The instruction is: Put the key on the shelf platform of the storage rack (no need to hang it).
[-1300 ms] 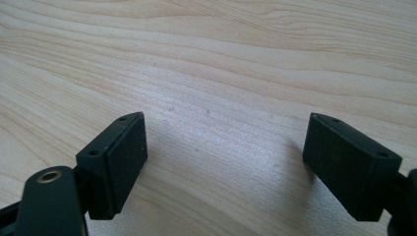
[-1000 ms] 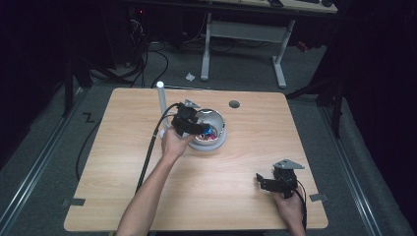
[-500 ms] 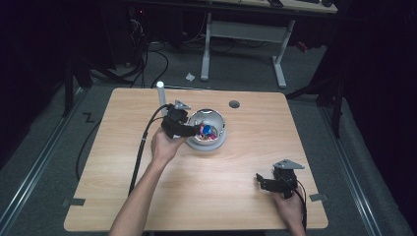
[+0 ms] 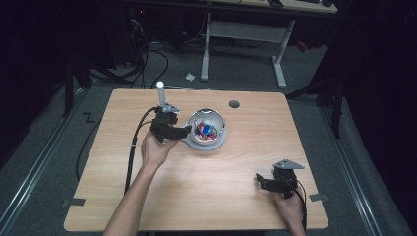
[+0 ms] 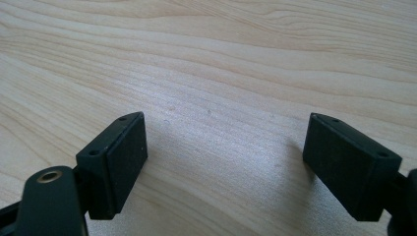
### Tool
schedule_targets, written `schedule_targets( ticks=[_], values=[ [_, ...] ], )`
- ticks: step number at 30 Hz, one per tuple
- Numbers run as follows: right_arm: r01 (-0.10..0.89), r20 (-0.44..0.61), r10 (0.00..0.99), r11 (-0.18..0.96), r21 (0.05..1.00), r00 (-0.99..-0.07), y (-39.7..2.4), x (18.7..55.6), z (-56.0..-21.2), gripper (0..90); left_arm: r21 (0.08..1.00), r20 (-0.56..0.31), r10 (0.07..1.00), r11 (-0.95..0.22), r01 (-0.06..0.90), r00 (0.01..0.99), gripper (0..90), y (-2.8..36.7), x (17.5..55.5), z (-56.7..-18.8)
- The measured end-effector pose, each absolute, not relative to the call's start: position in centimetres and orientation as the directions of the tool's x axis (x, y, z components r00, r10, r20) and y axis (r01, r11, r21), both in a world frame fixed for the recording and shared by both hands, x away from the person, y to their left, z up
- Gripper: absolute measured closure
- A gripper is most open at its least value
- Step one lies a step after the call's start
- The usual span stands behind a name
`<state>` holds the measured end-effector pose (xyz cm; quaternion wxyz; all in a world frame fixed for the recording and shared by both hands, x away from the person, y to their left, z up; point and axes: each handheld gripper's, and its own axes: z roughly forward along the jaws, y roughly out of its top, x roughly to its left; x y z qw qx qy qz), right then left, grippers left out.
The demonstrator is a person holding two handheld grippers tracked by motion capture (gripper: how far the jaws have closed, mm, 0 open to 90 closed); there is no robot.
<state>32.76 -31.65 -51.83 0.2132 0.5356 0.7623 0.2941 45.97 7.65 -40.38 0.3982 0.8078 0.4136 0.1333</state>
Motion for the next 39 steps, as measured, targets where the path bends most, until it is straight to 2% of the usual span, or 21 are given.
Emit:
schedule_targets(
  ticks=[39],
  values=[
    [0.693,-0.009,0.943,0.250,0.677,-0.332,-31.6,32.8,-51.8,17.1,0.766,-0.144,0.826,-0.255,0.590,0.544,33.8,14.4,42.0,-40.0]
  ],
)
